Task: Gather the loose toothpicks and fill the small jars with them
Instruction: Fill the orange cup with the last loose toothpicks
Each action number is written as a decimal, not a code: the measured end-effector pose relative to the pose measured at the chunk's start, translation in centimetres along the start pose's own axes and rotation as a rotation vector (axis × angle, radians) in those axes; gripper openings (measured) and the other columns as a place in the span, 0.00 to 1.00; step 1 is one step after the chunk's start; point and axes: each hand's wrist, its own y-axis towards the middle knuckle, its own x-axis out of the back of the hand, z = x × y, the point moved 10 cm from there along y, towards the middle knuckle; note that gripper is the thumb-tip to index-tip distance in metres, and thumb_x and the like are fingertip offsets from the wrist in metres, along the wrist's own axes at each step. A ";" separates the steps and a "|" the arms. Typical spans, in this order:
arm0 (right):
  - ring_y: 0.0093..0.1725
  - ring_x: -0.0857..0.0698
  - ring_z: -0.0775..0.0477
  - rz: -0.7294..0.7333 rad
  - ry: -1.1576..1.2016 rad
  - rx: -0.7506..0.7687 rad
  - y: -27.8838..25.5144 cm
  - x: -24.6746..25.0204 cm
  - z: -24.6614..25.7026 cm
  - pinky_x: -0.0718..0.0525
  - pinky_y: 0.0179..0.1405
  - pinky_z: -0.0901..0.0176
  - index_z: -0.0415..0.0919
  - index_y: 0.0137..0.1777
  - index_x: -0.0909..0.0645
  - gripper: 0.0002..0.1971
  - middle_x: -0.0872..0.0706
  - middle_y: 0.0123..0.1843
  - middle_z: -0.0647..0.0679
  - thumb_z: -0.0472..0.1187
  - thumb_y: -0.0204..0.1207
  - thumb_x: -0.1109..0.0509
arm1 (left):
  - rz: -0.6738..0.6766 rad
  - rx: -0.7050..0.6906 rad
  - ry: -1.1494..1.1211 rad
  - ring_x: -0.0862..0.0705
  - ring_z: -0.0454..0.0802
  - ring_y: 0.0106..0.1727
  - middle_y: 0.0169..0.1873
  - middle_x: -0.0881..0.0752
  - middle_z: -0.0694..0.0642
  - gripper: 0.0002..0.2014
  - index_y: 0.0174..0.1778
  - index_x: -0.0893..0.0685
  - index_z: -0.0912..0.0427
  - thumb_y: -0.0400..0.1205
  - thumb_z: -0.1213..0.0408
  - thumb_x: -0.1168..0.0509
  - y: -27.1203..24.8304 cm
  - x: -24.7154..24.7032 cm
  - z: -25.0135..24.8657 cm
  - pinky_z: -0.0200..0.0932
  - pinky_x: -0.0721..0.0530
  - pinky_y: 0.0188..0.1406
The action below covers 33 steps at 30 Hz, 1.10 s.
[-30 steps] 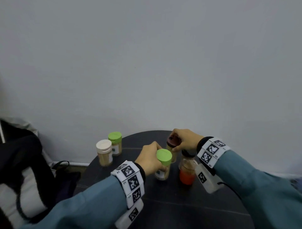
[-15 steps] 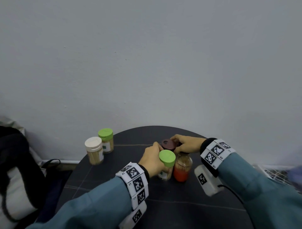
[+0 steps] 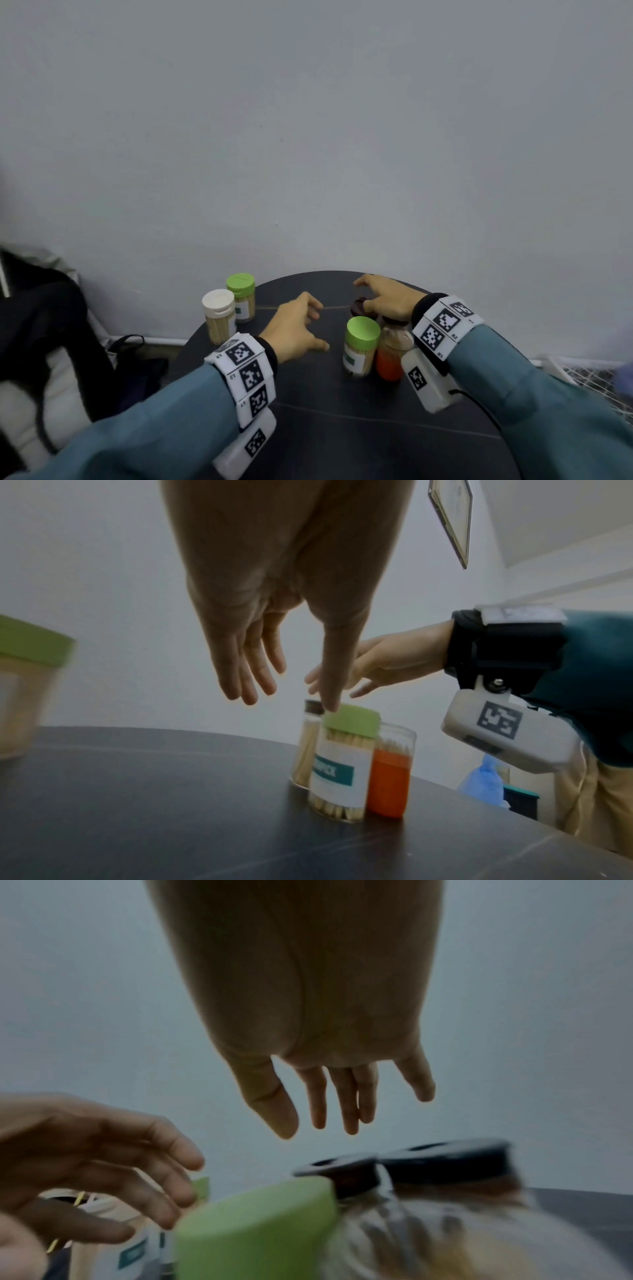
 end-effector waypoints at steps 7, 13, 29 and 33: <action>0.76 0.32 0.42 0.027 0.014 0.150 1.8 -2.6 9.5 0.33 0.70 0.57 0.36 0.77 0.40 0.30 0.32 0.77 0.38 0.37 0.78 0.33 | -0.249 -0.060 0.087 0.19 0.48 0.58 0.55 0.17 0.53 0.15 0.52 0.21 0.54 0.73 0.72 0.28 -3.2 10.4 2.7 0.32 0.28 0.46; 0.76 0.33 0.37 0.082 0.014 0.240 5.6 -6.0 16.5 0.32 0.72 0.53 0.41 0.81 0.50 0.44 0.40 0.79 0.36 0.30 0.71 0.27 | -0.241 0.147 0.255 0.26 0.56 0.67 0.65 0.24 0.59 0.30 0.69 0.27 0.58 0.71 0.61 0.24 -3.0 13.8 8.4 0.42 0.28 0.59; 0.63 0.22 0.31 0.059 -0.105 0.082 8.7 -9.2 15.7 0.21 0.61 0.43 0.39 0.71 0.39 0.29 0.27 0.66 0.33 0.42 0.74 0.29 | -0.115 0.266 0.220 0.21 0.60 0.59 0.59 0.20 0.63 0.28 0.63 0.30 0.63 0.71 0.66 0.25 -0.9 10.1 11.5 0.43 0.27 0.46; 0.65 0.23 0.33 0.101 -0.140 0.065 5.8 -8.4 14.2 0.21 0.62 0.42 0.38 0.72 0.39 0.32 0.26 0.68 0.35 0.43 0.73 0.28 | -0.104 0.252 0.229 0.21 0.57 0.57 0.57 0.19 0.62 0.24 0.56 0.30 0.58 0.71 0.66 0.25 -2.1 10.0 11.0 0.41 0.28 0.43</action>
